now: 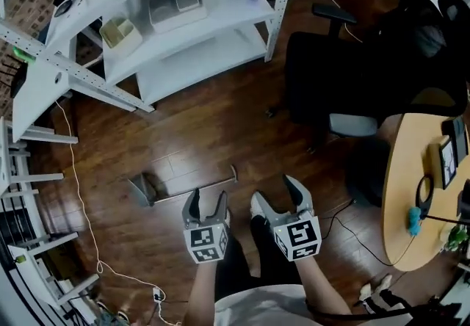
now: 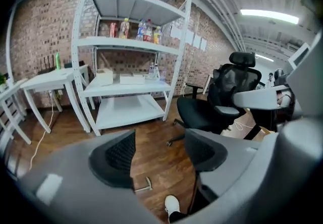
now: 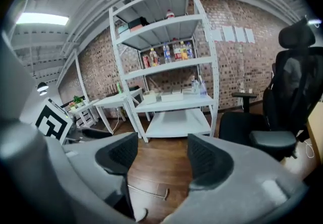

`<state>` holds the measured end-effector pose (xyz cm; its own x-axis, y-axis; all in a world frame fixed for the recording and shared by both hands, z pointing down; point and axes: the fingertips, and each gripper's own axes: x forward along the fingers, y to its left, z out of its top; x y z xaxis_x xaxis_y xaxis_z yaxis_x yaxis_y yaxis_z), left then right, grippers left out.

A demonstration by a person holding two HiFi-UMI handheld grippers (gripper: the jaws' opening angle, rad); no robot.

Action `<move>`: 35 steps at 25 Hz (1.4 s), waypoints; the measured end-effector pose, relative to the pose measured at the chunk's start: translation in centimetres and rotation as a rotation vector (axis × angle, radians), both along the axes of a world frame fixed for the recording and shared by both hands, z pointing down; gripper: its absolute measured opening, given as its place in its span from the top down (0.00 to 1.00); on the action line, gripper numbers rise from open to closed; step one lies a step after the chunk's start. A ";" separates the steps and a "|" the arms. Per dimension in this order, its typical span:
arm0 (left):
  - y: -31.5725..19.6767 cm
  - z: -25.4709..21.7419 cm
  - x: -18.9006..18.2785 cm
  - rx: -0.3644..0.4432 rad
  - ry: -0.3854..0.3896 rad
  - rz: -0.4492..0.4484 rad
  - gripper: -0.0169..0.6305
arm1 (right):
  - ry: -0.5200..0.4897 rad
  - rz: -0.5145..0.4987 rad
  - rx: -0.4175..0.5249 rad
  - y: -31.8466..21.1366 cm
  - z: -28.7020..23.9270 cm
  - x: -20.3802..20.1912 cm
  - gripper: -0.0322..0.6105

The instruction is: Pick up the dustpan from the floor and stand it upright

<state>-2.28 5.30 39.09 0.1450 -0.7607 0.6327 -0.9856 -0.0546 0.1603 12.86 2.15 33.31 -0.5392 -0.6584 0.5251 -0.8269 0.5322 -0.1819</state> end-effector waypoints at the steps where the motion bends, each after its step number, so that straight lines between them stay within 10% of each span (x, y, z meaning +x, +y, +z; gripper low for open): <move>1: 0.1 2.5 0.0 -0.048 0.013 -0.006 0.47 | 0.020 0.003 -0.041 0.3 1.9 0.3 0.49; 9: -2.1 25.7 -0.4 -0.346 0.128 -0.057 0.51 | 0.014 0.071 -0.154 -3.2 18.5 -1.5 0.52; 20: 2.9 60.5 1.8 -0.645 0.043 0.052 0.55 | 0.077 0.076 -0.350 -1.1 42.8 -2.8 0.52; 32: 4.2 77.4 4.6 -0.702 0.042 0.150 0.64 | 0.110 0.024 -0.395 -1.5 53.5 -2.9 0.52; 35: 4.1 78.7 3.8 -0.738 0.025 0.104 0.81 | 0.112 0.023 -0.415 -0.8 54.2 -2.5 0.52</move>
